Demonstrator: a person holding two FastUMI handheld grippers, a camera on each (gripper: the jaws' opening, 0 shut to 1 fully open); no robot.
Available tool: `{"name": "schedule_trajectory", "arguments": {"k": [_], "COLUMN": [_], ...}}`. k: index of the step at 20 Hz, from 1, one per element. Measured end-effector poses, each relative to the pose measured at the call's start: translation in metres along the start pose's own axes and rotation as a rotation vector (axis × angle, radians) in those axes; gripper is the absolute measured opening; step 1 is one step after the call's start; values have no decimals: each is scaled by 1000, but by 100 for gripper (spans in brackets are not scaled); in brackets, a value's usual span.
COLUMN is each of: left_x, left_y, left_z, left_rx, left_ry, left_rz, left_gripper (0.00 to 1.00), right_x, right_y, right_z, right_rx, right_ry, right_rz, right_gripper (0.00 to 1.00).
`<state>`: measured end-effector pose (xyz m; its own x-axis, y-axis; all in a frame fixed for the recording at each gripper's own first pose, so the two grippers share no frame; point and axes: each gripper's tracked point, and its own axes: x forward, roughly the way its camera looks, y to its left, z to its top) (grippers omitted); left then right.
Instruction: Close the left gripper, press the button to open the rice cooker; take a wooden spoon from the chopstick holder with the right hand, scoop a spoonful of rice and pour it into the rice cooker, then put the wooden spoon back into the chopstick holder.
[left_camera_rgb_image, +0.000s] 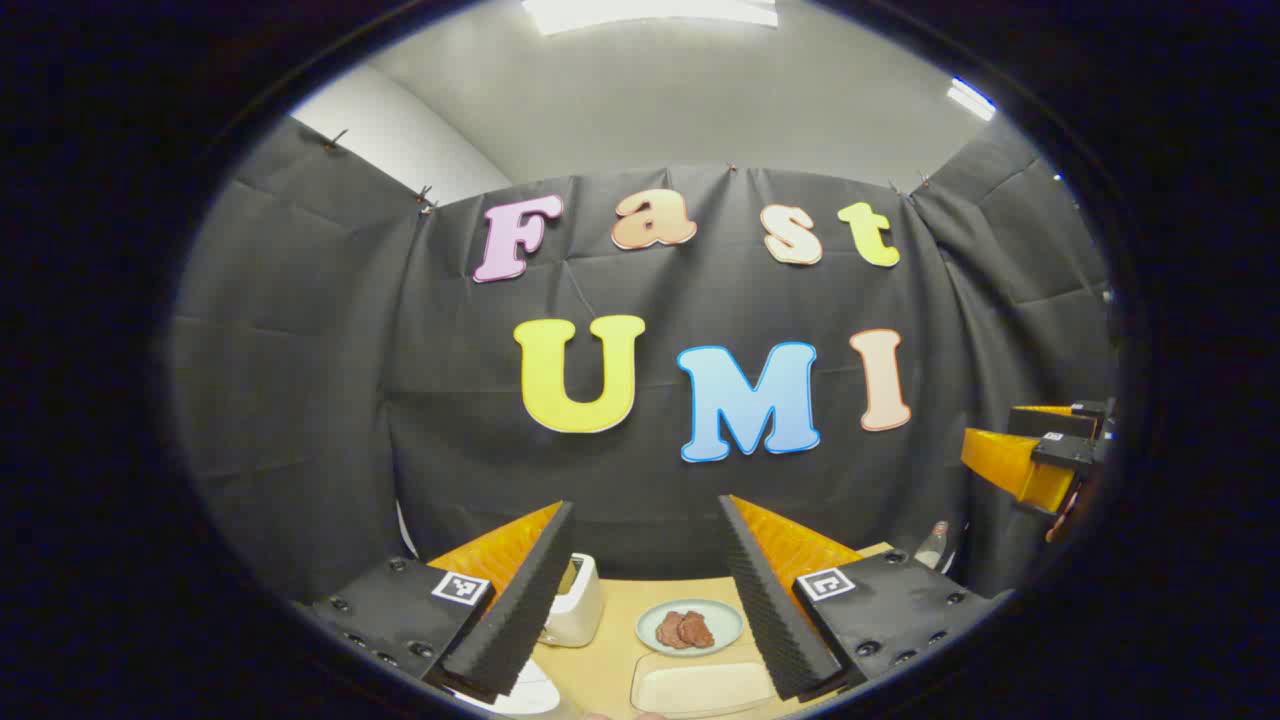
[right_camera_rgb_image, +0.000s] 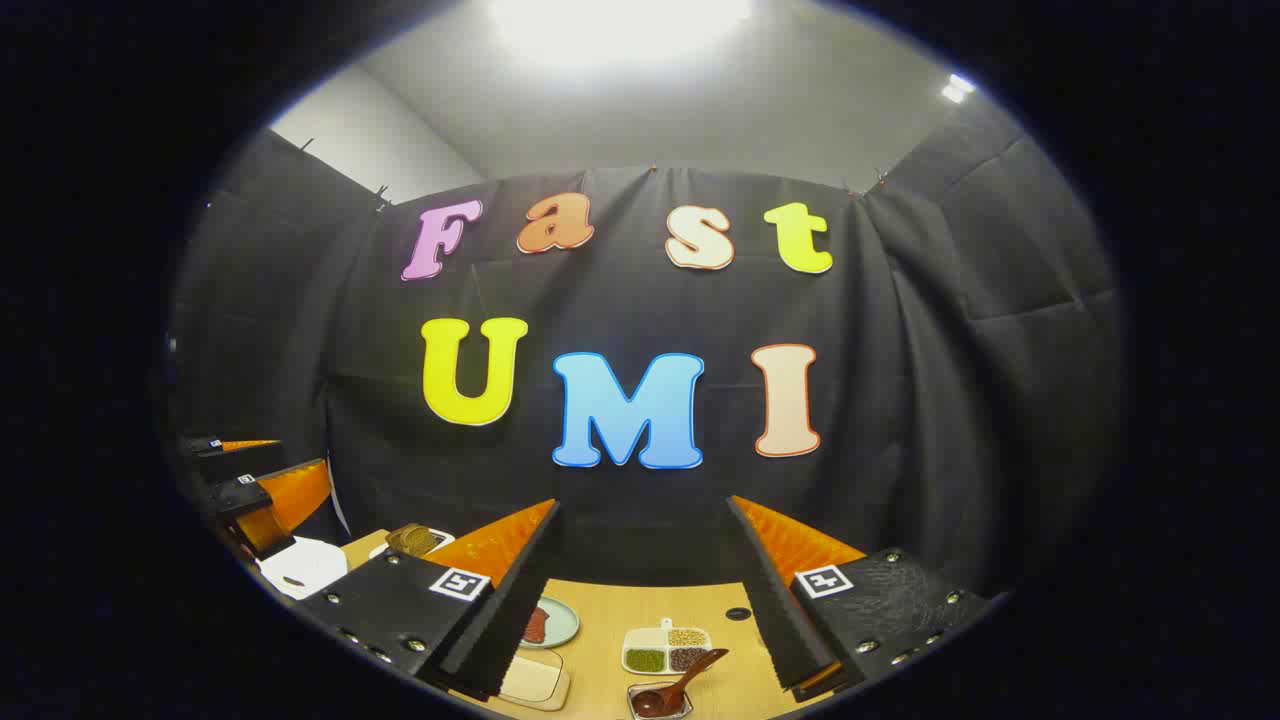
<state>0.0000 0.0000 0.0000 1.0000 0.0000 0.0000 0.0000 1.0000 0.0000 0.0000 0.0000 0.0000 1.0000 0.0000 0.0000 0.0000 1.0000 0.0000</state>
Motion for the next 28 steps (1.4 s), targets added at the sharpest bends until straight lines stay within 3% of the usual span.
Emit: {"name": "schedule_trajectory", "arguments": {"k": [3,5,6,7,12,16,19,24,28], "left_x": [0,0,0,1,13,12,12,15,11], "left_y": [2,-2,-7,-12,-31,-31,-29,10,49], "left_z": [12,22,24,23,23,19,13,0,-26], "left_rx": [13,-10,-16,-14,6,-5,-26,-82,-69], "left_ry": [-18,-46,-50,-52,-44,-45,-32,-15,24], "left_rz": [11,5,-6,-18,-48,-25,-44,-47,-13], "left_gripper": [96,99,94,98,96,96,96,94,94], "right_x": [-2,-4,-5,-8,-9,-7,-4,-10,-12], "right_y": [-3,-13,-19,-21,-17,-10,-11,5,17], "right_z": [10,29,33,33,20,12,1,-17,-27], "right_rx": [44,33,17,14,42,68,70,75,52], "right_ry": [54,17,8,6,32,38,60,62,71], "right_rz": [17,-1,-17,-29,-11,30,11,-6,-12], "right_gripper": [96,96,95,95,96,96,96,96,96]}}
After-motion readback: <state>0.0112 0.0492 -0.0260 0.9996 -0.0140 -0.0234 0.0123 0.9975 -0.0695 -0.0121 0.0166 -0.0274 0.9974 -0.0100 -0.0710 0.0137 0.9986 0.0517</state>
